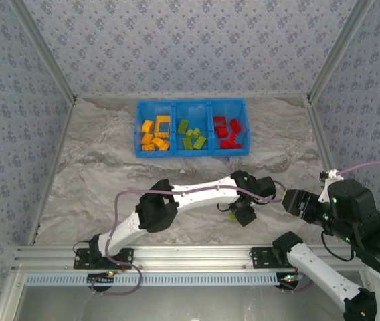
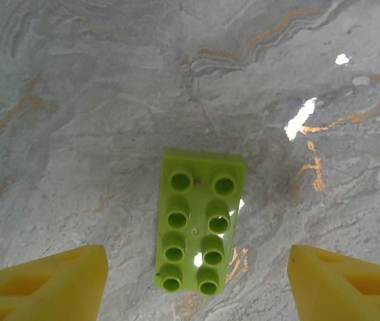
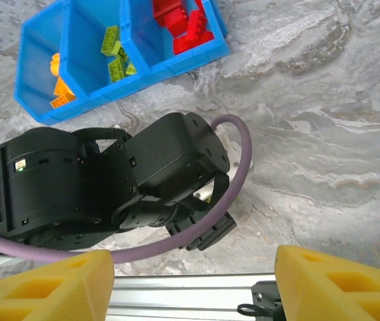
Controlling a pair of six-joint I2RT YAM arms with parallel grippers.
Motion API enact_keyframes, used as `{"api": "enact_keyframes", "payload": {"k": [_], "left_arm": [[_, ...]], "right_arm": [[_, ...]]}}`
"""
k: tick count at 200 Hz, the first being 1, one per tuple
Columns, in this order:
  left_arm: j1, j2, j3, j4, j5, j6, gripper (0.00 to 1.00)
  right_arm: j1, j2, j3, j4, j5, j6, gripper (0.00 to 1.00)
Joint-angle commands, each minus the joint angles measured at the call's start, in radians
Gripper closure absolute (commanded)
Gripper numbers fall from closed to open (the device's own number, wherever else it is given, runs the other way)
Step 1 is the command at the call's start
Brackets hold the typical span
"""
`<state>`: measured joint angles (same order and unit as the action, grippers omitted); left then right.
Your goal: Sort the legos into containers by color
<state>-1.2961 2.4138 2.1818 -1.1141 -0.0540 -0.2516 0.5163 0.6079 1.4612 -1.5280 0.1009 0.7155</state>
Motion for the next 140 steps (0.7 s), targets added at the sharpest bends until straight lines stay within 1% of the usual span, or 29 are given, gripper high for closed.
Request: {"api": "enact_keyframes", "payload": {"k": [1, 21, 47, 59, 73, 86, 110, 140], "left_arm": [[-0.007, 0.053, 0.087, -0.131, -0.014, -0.018, 0.28], [-0.007, 0.091, 0.128, -0.162, 0.002, -0.030, 0.29], [-0.007, 0.112, 0.140, -0.166, 0.003, -0.039, 0.32], [-0.007, 0.115, 0.140, -0.159, 0.003, -0.037, 0.35], [-0.007, 0.120, 0.140, -0.146, 0.002, -0.035, 0.42], [-0.008, 0.128, 0.142, -0.139, 0.001, -0.031, 0.44], [-0.007, 0.154, 0.163, -0.155, 0.006, -0.030, 0.52], [-0.009, 0.168, 0.166, -0.171, 0.015, -0.035, 0.55]], "right_arm": [[-0.005, -0.009, -0.009, -0.044, 0.035, 0.024, 0.33], [-0.005, -0.024, -0.035, -0.026, 0.033, 0.030, 0.33], [-0.004, -0.030, -0.039, -0.024, 0.037, 0.035, 0.34], [-0.005, -0.031, -0.039, -0.022, 0.040, 0.041, 0.34], [-0.006, -0.032, -0.042, -0.021, 0.042, 0.049, 0.34], [-0.006, -0.032, -0.048, -0.016, 0.040, 0.055, 0.34], [-0.006, -0.036, -0.060, -0.008, 0.036, 0.062, 0.35], [-0.006, -0.037, -0.065, -0.001, 0.034, 0.061, 0.35]]}}
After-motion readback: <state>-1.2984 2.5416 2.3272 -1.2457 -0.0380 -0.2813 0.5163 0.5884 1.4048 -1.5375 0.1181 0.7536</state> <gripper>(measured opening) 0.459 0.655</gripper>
